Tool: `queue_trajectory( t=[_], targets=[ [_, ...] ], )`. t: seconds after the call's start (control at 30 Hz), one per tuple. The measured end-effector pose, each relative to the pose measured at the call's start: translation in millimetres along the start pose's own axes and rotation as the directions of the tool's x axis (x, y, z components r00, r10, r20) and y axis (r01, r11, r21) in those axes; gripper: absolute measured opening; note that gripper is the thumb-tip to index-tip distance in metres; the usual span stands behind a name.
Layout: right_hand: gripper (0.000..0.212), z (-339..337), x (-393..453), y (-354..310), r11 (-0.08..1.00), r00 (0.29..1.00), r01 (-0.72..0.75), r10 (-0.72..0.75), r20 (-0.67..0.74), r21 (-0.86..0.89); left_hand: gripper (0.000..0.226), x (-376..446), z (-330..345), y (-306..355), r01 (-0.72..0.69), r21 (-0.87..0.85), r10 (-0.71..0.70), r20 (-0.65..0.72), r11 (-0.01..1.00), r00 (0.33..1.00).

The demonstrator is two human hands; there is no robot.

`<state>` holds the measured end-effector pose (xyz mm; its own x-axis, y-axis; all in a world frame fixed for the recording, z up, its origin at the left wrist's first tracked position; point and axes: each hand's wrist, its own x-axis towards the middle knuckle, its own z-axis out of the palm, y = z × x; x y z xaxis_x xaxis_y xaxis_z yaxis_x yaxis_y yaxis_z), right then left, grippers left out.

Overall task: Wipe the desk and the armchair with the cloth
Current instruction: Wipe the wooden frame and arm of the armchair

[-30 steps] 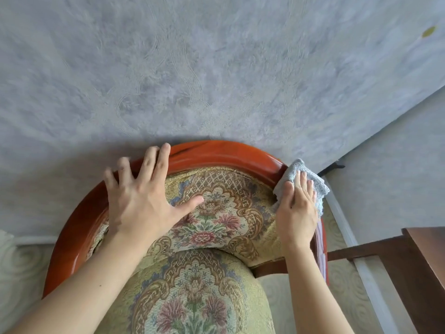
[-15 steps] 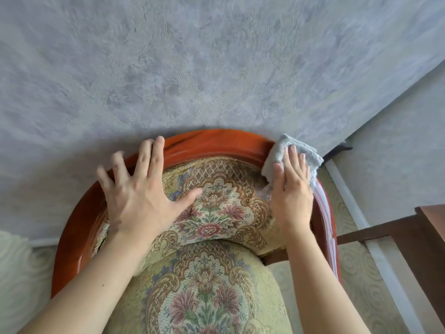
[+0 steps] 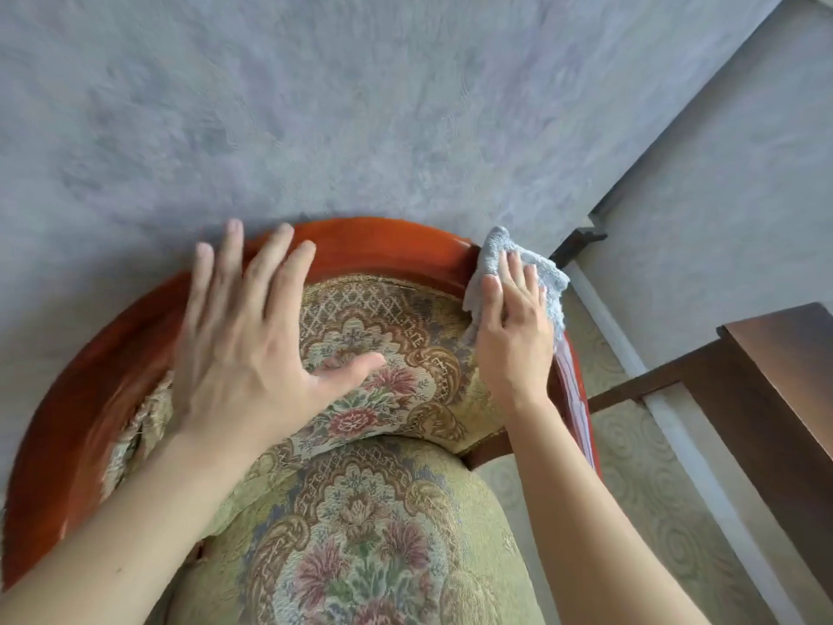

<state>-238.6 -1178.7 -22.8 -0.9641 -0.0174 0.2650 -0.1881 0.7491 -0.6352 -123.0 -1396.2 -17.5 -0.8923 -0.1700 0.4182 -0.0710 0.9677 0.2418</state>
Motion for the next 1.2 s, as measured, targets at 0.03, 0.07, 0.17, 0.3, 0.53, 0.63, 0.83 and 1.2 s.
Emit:
queue_trajectory(
  t=[0.03,0.07,0.17,0.3,0.53,0.63,0.83,1.2],
  targets=[
    [0.045,-1.4,0.4,0.8,0.999,0.999,0.035,-0.035,0.033,-0.017,0.113,7.7,5.3,12.6,-0.094,-0.051,0.095,0.013,0.994,0.995],
    [0.046,-4.1,0.9,3.4,0.998,0.997,0.054,-0.052,0.051,-0.044,0.114,16.1,11.2,25.6,-0.193,-0.096,0.198,0.053,0.977,0.979],
    [0.047,-19.2,-0.8,24.0,0.991,0.999,0.001,0.003,0.033,-0.135,0.125,43.2,33.0,66.3,-0.455,-0.138,0.475,0.206,0.880,0.856],
    [0.049,-31.7,-22.8,56.8,0.968,0.984,-0.177,0.178,-0.007,-0.179,0.133,69.5,61.3,104.9,-0.567,-0.135,0.580,0.279,0.812,0.765],
    [0.050,-37.9,-76.2,113.2,0.908,0.931,-0.364,0.358,-0.070,-0.207,0.133,85.4,103.4,150.1,-0.668,-0.113,0.664,0.318,0.736,0.677],
    [0.051,-40.1,-87.9,124.8,0.876,0.900,-0.435,0.426,-0.087,-0.211,0.131,87.2,115.1,167.5,-0.691,-0.096,0.677,0.334,0.716,0.655],
    [0.049,-38.9,-70.9,116.8,0.864,0.879,-0.477,0.468,-0.095,-0.161,0.123,86.5,126.3,171.4,-0.706,-0.036,0.672,0.344,0.707,0.656],
    [0.047,-55.9,-80.0,129.4,0.913,0.942,-0.329,0.336,-0.015,-0.241,0.112,77.6,137.6,182.0,-0.678,-0.003,0.657,0.254,0.735,0.710]
  ],
)
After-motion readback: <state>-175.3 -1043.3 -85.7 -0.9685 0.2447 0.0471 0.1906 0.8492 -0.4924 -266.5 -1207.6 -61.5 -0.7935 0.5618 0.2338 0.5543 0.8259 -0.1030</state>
